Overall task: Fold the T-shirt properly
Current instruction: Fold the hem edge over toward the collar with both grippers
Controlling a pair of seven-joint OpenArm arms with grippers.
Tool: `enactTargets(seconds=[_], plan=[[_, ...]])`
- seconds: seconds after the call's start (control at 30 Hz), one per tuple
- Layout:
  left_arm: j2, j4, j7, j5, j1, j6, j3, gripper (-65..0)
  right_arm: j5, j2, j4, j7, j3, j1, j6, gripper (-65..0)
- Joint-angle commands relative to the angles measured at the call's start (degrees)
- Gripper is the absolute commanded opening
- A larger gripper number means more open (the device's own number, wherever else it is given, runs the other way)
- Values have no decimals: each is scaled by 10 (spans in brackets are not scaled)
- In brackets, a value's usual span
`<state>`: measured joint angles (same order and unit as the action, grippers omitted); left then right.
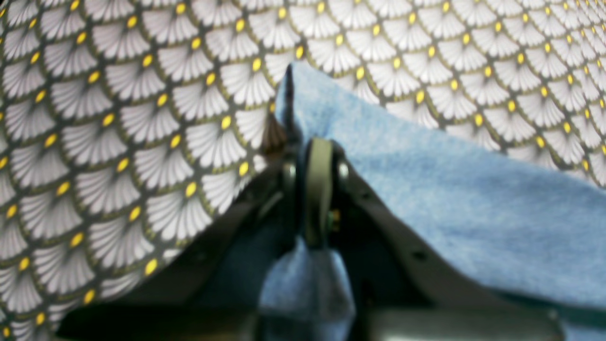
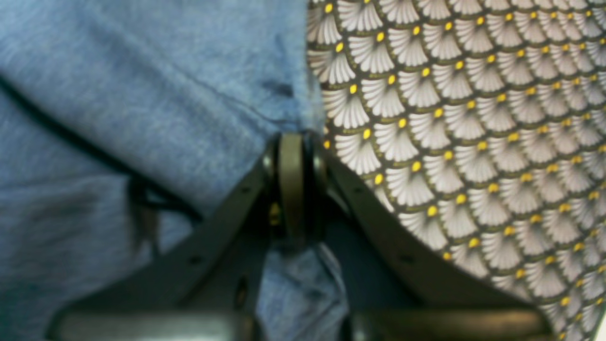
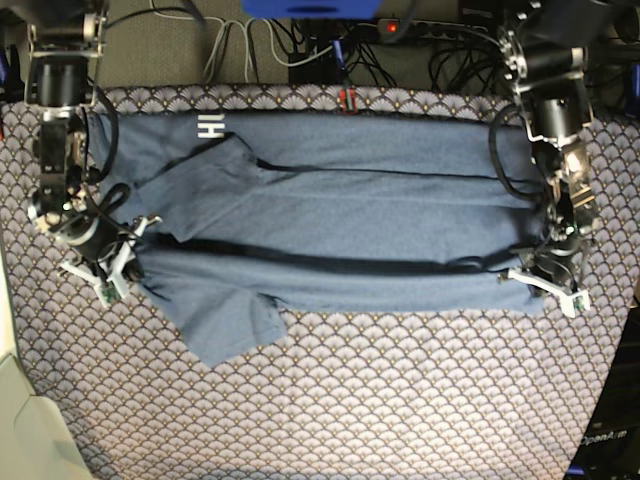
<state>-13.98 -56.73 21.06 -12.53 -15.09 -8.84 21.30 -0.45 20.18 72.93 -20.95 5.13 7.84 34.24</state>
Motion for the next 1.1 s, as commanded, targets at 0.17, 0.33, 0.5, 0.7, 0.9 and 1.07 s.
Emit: enactTargets(seconds=[0.17,0.33,0.5,0.7,0.9,1.07], plan=[[-8,-121,42,-56,52,-3,3,-647,11,6,113,-4,54,-53,1,-650],[-8,-209,74,-82,112,-2,15,-647,12,6,182,-4,76,-117,1,-650],[11,-253,83,-83,152,-2,65,-647,14,3,230,-1,85,-185,1,-650],[13,-286,83,-83,196,-4,100,-647,61,9,258,0,87,-244,1,-650],[12,-319,83,-83,237,-5,110,-647,65,7,291,1,88,-292,1,-650],[13,-340,83,-83,263,-6,124,-647,65,8,302,2,88,-316,1,-650]])
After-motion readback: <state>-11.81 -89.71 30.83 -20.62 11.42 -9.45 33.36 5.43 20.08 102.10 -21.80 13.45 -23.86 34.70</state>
